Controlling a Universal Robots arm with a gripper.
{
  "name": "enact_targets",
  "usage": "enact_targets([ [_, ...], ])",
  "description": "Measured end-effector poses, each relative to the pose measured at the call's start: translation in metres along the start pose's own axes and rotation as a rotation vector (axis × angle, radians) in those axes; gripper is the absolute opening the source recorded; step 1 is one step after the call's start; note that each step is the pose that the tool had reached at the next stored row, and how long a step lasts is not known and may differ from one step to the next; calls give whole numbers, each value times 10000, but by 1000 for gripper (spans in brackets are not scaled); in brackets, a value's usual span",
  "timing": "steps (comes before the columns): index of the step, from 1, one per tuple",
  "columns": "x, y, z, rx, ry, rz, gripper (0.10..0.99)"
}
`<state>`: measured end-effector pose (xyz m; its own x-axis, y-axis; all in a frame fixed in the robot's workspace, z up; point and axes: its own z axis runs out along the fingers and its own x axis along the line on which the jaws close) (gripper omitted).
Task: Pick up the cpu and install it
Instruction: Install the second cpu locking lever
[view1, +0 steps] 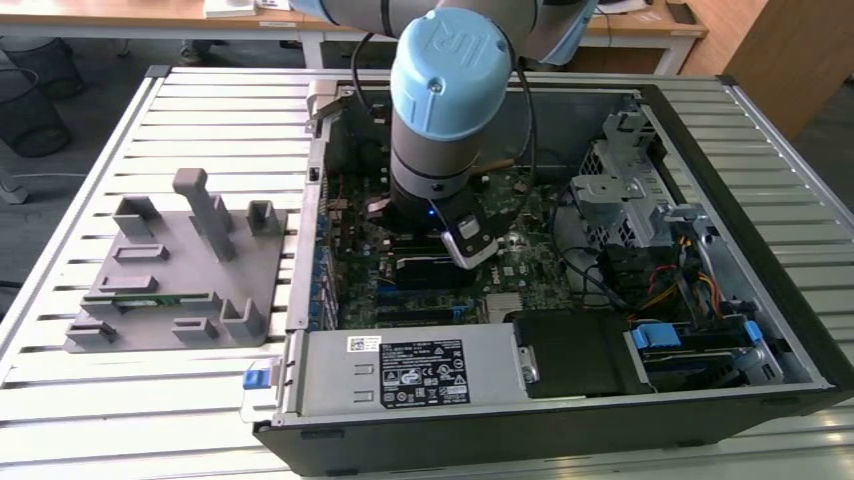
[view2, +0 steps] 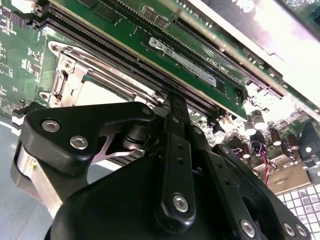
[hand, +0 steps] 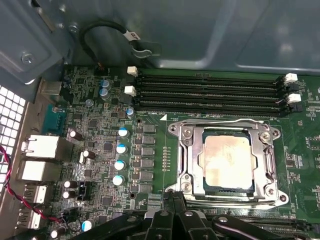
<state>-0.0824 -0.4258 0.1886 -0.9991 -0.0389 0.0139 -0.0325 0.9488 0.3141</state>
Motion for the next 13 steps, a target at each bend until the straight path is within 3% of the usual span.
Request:
enact_targets([
  [13, -1, 43, -14, 3, 0, 3, 106],
])
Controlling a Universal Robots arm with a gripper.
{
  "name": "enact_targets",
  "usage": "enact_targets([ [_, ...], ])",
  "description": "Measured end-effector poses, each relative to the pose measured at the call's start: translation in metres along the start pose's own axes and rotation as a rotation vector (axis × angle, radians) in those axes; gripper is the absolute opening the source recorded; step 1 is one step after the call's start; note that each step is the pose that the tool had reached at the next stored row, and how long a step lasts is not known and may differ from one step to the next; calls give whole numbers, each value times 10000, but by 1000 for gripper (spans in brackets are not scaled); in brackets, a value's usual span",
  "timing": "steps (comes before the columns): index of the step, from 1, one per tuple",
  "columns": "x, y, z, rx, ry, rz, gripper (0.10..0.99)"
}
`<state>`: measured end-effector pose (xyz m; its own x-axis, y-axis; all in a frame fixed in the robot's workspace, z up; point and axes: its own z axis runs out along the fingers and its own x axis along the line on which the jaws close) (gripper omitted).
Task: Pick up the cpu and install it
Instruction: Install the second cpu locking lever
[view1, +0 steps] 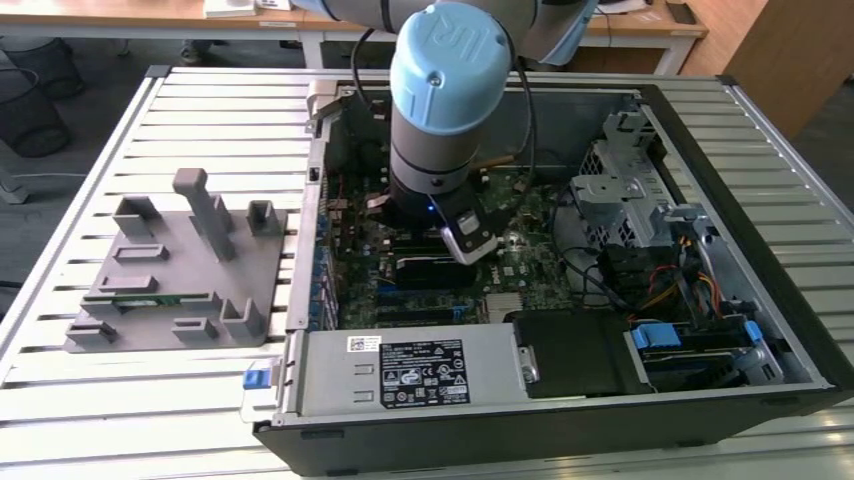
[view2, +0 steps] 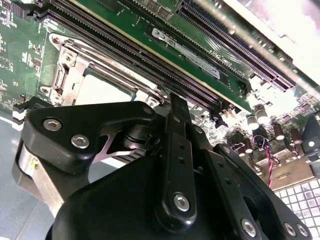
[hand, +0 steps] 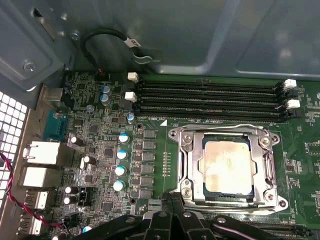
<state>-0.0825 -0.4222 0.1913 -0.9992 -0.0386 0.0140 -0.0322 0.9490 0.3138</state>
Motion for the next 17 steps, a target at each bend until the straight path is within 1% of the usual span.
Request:
enact_targets([
  [17, -1, 29, 34, 1, -4, 11, 106],
])
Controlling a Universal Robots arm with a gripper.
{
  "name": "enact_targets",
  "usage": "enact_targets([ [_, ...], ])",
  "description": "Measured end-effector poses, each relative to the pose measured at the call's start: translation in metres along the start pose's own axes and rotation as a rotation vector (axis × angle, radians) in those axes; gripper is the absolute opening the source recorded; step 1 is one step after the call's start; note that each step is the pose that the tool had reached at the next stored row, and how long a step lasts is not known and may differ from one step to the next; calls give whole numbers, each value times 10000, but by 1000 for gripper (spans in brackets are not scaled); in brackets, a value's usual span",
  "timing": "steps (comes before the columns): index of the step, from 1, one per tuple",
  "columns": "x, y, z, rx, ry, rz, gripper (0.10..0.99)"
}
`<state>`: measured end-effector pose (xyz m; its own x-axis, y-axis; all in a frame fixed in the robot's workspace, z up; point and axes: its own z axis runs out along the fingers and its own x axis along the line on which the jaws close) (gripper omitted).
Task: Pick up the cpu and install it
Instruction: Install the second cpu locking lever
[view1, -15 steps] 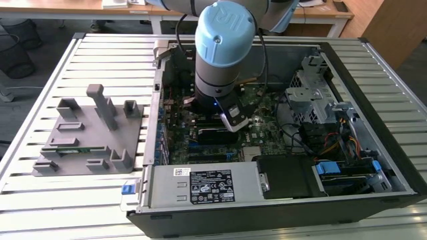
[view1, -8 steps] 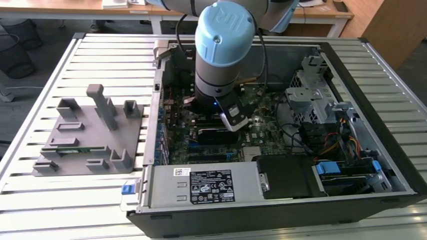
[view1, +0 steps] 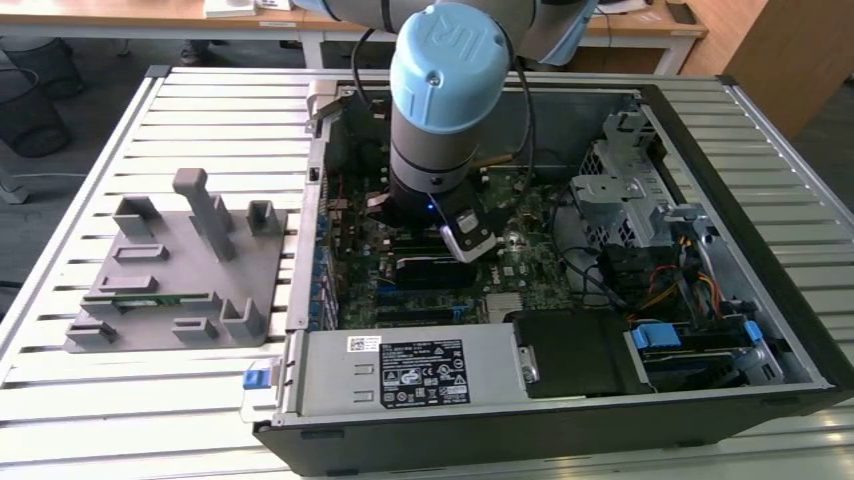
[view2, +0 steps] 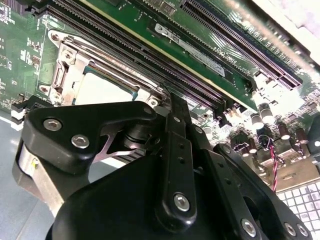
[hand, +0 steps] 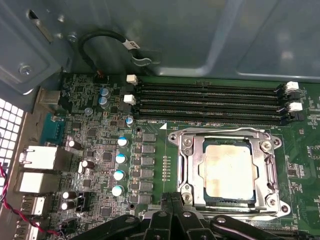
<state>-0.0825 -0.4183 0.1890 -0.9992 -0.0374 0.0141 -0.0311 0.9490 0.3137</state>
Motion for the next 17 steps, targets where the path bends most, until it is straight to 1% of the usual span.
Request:
enact_targets([
  [6, 9, 2, 4, -2, -1, 2, 106],
  [8, 14, 6, -8, -5, -3, -1, 106],
  [17, 22, 60, -172, 0, -1, 1, 106],
])
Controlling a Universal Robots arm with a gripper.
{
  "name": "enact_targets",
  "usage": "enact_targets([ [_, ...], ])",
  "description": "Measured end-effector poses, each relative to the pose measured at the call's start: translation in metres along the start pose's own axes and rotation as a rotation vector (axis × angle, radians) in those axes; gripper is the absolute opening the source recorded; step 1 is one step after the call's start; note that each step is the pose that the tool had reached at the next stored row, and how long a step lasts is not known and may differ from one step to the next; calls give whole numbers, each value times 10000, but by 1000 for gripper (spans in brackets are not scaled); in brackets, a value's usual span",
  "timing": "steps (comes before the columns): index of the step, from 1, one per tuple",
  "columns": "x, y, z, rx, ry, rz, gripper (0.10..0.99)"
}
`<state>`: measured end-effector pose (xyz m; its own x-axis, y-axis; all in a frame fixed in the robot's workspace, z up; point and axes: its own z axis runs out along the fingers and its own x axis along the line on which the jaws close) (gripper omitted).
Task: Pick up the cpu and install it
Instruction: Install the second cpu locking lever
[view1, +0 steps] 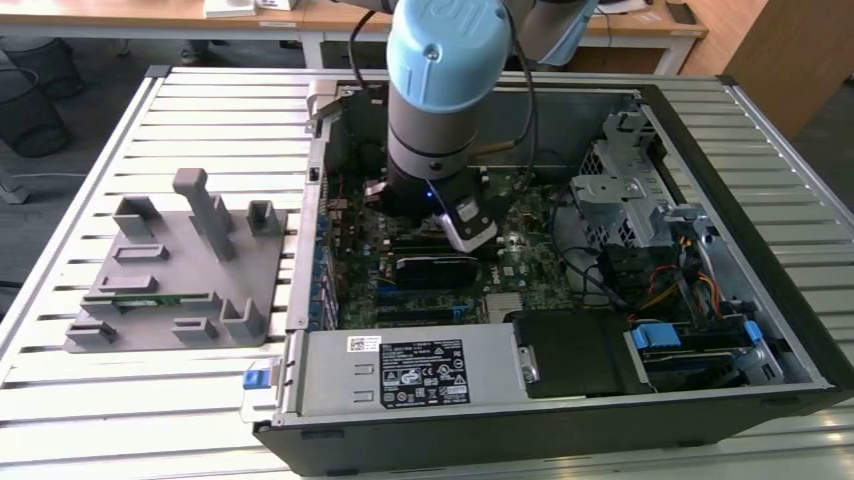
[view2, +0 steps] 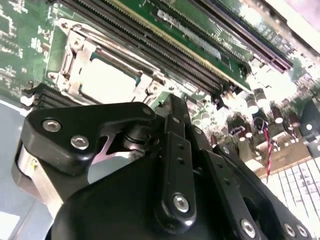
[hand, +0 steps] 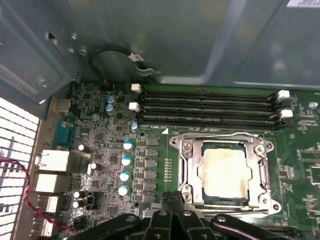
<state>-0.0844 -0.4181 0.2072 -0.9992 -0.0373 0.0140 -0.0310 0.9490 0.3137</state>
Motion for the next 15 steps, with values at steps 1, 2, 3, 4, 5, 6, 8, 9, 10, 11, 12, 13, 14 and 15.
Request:
enact_targets([
  [1, 0, 6, -17, -5, 1, -1, 106],
  [2, 1, 11, -34, -20, -1, -1, 106],
  [3, 0, 16, -49, -55, -2, -2, 106],
  [4, 1, 21, -64, -89, -3, -3, 106],
  [5, 1, 26, -80, -128, -4, -3, 106],
  [6, 1, 32, -96, -167, -6, -5, 106],
  [8, 2, 43, -132, -243, -7, -6, 106],
  [9, 2, 49, -147, -275, -8, -7, 106],
  [10, 2, 50, -151, -278, -10, -8, 106],
  [11, 2, 50, -151, -280, -10, -7, 106],
  [12, 2, 50, -151, -280, -10, -7, 106],
  [13, 2, 50, -151, -280, -10, -6, 106],
  [14, 2, 50, -151, -280, -9, -7, 106],
  [15, 2, 50, -151, -279, -9, -6, 106],
])
